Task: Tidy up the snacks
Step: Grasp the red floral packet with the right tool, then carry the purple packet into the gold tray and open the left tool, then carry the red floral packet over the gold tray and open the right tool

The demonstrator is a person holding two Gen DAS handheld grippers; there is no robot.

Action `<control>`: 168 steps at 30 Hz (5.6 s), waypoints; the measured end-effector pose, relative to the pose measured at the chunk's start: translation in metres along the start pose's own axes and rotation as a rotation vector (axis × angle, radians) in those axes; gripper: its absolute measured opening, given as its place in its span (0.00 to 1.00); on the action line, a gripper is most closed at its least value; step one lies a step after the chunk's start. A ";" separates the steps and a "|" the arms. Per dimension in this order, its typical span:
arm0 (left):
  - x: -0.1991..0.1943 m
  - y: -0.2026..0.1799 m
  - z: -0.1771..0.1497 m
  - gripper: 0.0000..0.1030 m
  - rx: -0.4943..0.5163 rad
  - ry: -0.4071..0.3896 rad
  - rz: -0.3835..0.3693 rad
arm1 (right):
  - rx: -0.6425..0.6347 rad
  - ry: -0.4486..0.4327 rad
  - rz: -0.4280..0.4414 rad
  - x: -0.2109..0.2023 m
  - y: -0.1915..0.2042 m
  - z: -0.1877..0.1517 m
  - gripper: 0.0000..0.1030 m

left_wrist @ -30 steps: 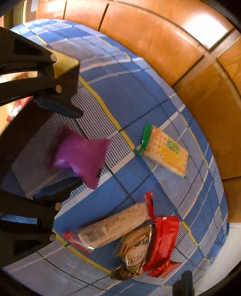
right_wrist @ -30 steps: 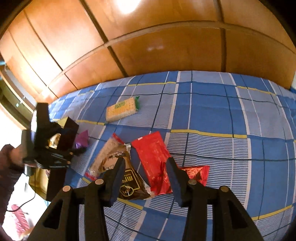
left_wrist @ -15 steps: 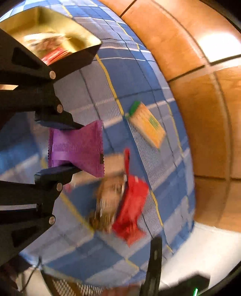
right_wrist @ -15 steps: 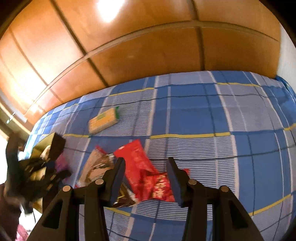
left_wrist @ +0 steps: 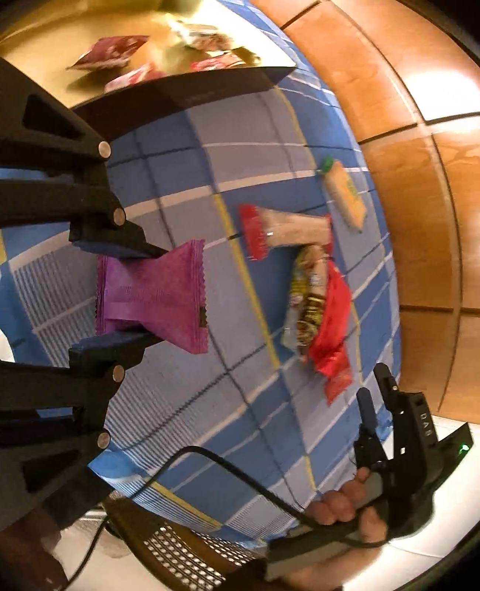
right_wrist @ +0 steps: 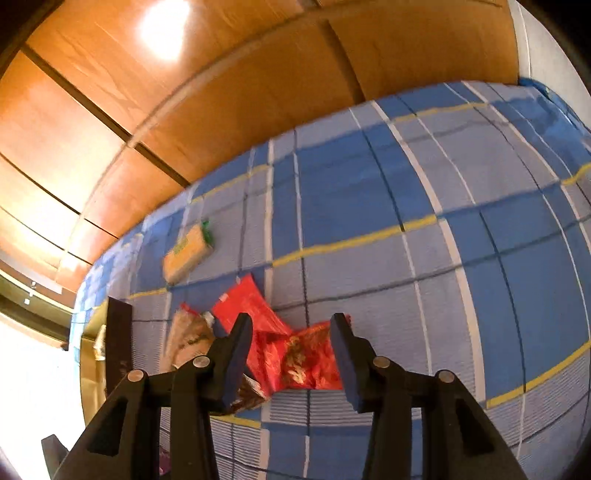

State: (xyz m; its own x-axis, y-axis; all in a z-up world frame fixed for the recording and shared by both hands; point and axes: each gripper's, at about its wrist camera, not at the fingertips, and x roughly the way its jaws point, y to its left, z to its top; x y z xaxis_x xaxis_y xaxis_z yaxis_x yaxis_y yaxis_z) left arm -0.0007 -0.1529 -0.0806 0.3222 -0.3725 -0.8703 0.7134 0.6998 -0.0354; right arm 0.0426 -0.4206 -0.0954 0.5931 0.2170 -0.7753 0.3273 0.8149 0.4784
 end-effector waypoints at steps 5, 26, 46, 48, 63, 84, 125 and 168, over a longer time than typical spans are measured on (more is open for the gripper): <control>0.004 0.002 -0.006 0.34 -0.017 -0.008 0.001 | 0.100 0.008 0.002 -0.005 -0.017 -0.010 0.43; 0.010 0.008 -0.011 0.34 -0.084 -0.041 -0.046 | 0.274 -0.002 -0.061 0.037 -0.006 -0.015 0.38; -0.002 0.015 -0.010 0.34 -0.119 -0.080 -0.081 | -0.331 0.003 -0.377 0.032 0.024 -0.064 0.39; -0.018 0.019 -0.007 0.34 -0.129 -0.125 -0.089 | -0.317 -0.002 -0.363 0.030 0.021 -0.063 0.40; -0.097 0.170 -0.022 0.34 -0.587 -0.259 0.004 | -0.351 -0.042 -0.378 0.036 0.032 -0.073 0.39; -0.052 0.199 -0.034 0.44 -0.677 -0.130 0.249 | -0.358 -0.089 -0.388 0.033 0.032 -0.076 0.40; -0.096 0.172 -0.074 0.49 -0.703 -0.177 0.384 | -0.430 -0.109 -0.083 -0.019 0.119 -0.123 0.37; -0.112 0.202 -0.109 0.51 -0.814 -0.192 0.448 | -0.745 -0.190 -0.003 0.003 0.291 -0.184 0.39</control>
State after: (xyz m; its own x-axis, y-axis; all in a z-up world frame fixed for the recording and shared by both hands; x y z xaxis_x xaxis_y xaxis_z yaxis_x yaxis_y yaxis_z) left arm 0.0391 0.0967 -0.0440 0.6097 -0.0092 -0.7926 -0.1311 0.9850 -0.1122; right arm 0.0044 -0.0843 -0.0338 0.7316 0.1726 -0.6596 -0.2126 0.9769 0.0197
